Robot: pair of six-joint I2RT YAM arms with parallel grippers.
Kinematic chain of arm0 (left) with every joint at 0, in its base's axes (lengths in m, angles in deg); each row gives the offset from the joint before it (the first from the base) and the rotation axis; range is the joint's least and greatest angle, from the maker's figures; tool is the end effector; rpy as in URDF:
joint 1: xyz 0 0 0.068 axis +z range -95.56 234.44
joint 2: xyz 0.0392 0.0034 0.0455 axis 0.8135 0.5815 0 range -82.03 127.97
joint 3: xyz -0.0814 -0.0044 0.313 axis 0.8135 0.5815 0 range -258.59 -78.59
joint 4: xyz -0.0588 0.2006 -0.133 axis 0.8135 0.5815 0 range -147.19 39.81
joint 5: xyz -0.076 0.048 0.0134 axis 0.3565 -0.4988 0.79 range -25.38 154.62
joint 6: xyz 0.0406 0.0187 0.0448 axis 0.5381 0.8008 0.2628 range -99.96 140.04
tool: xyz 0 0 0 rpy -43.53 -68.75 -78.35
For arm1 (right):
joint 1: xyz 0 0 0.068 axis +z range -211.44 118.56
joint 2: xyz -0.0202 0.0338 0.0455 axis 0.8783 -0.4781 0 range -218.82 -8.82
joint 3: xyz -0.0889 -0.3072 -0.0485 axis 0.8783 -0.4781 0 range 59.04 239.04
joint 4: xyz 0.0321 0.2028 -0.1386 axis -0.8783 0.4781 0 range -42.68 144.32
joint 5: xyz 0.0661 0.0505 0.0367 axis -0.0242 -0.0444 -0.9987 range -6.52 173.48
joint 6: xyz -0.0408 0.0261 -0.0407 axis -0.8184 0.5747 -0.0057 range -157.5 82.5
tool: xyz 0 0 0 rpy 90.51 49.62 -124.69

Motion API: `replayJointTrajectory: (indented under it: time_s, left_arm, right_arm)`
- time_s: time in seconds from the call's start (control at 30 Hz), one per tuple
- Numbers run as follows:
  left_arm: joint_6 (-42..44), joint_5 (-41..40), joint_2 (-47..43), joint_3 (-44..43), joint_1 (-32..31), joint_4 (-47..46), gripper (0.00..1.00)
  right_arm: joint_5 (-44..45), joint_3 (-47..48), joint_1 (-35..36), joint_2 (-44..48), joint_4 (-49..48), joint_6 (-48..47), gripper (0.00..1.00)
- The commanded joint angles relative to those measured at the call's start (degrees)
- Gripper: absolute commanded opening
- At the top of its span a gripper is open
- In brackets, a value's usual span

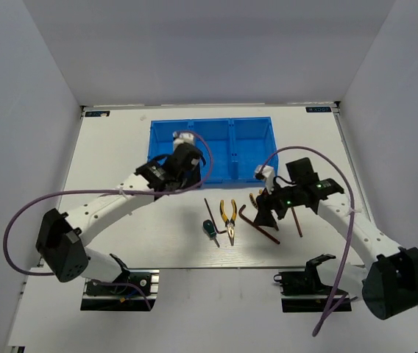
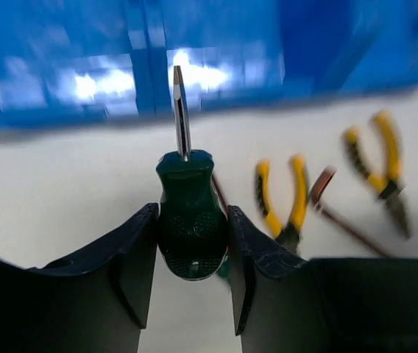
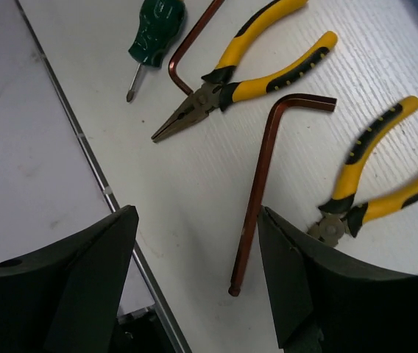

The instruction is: Sort the tools into containers

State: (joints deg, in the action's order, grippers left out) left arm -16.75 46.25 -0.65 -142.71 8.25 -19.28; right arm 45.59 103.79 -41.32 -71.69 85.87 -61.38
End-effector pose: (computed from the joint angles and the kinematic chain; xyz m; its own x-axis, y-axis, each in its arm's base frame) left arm 0.2042 -0.1908 0.3163 -0.7906 0.0031 -0.6123 0.1083 0.9849 -0.1349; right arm 0.1542 0.0883 0.2863 -0.4792 -0.5158 -0.7101 -0.8555 0.4552 0.2467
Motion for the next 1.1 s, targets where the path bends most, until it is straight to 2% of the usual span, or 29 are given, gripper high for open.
replayJointTrajectory:
  time_s: [0.0,0.07,0.23,0.27,0.3,0.4,0.57,0.67,0.7,0.77,0.97,1.07]
  left_arm:
    - [4.35,-7.89,-0.89,-8.63,3.90,1.46,0.05]
    - [4.89,-9.13,0.52,-10.14,7.06,0.86,0.07]
    - [5.67,-10.02,6.48,-14.09,15.24,-1.52,0.20]
    - [5.68,-9.32,7.99,-15.15,16.30,-2.05,0.23]
    - [6.47,-8.27,9.57,-17.34,18.05,-1.53,0.24]
    - [9.01,-5.46,14.58,-19.20,19.91,-2.05,0.29]
    - [12.01,-2.03,20.12,-22.97,22.63,-3.20,0.37]
    - [12.54,-1.49,22.32,-25.70,23.69,-2.58,0.50]
    - [13.06,-0.88,22.33,-25.71,23.69,-2.58,0.59]
    - [13.07,-0.09,21.80,-26.40,24.30,-2.58,0.66]
    - [16.23,0.96,16.36,-30.18,24.84,-0.21,0.72]
    - [17.37,1.58,11.27,-29.06,24.84,1.80,0.72]
  right_arm:
    - [7.18,2.44,6.31,-2.77,-4.34,2.34,0.72]
    - [12.21,4.19,9.48,-4.27,-4.80,3.05,0.73]
    - [15.73,10.69,18.17,-13.74,-5.58,8.30,0.73]
    - [16.09,12.62,19.16,-14.90,-5.76,10.15,0.78]
    - [17.83,13.34,20.12,-15.87,-6.11,11.99,0.78]
    - [19.77,19.04,24.87,-20.97,-7.52,15.69,0.78]
    - [24.44,23.71,28.13,-28.52,-8.31,21.76,0.78]
    - [24.53,25.20,29.80,-31.42,-8.57,23.44,0.78]
    - [24.27,25.38,30.76,-31.87,-8.75,23.35,0.78]
    - [24.70,25.30,31.99,-32.66,-9.01,25.28,0.78]
    - [27.77,25.38,36.22,-34.86,-10.15,26.43,0.72]
    - [29.70,25.21,38.50,-35.56,-10.68,27.39,0.68]
